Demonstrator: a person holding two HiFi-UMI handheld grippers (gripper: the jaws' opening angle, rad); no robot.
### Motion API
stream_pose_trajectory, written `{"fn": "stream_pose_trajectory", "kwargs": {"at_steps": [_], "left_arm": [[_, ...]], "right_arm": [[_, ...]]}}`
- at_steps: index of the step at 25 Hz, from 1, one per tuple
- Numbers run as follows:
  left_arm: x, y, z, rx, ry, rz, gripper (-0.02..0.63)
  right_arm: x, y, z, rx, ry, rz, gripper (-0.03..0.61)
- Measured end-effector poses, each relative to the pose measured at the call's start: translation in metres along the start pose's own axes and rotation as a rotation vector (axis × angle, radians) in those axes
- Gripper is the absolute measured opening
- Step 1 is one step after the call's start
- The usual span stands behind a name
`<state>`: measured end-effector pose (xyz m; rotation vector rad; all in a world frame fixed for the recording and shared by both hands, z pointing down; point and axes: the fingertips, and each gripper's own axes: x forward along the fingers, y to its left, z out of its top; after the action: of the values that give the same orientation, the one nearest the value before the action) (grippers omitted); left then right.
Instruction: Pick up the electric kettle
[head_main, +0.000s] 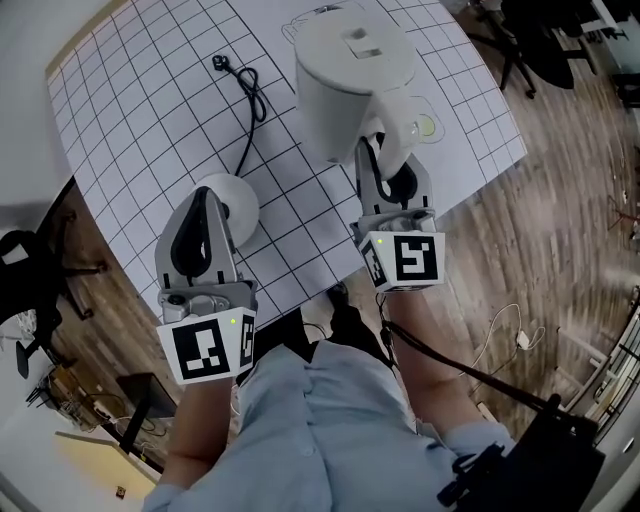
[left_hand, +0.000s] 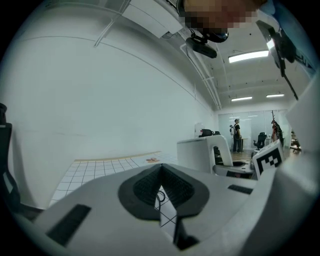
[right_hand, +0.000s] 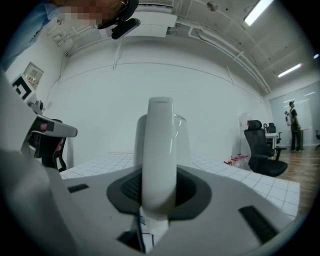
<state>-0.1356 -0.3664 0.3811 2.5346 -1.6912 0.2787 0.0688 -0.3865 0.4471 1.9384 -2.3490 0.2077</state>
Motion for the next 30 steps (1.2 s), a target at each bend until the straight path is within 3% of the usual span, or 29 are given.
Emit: {"fn": "stream_pose_trajectory", "kwargs": {"at_steps": [15, 18, 21, 26, 30], "left_arm": [[-0.045, -0.024, 0.010, 0.058, -0.018, 0.053, 0.002], [-0.056, -0.031, 0.015, 0.062, -0.033, 0.065, 0.002], [-0.068, -0.038, 0.022, 0.066, -0.054, 0.077, 0.002], [-0.094, -0.053, 0.033, 0.073, -0.089, 0.101, 0.002], [-0.123, -0.071, 0.038, 0.073, -0.112, 0.139, 0.002]], "right_arm": [[-0.023, 0.003, -0.033, -0.032, 0.079, -0.003, 0.094], [-0.027, 0.004, -0.034, -0.020, 0.114, 0.010, 0.163], [-0.040, 0.005, -0.033, 0.011, 0.139, 0.020, 0.178], [-0.070, 0.012, -0.025, 0.015, 0.152, 0.057, 0.184], [-0.100, 0.023, -0.006, 0.006, 0.106, 0.143, 0.184]]}}
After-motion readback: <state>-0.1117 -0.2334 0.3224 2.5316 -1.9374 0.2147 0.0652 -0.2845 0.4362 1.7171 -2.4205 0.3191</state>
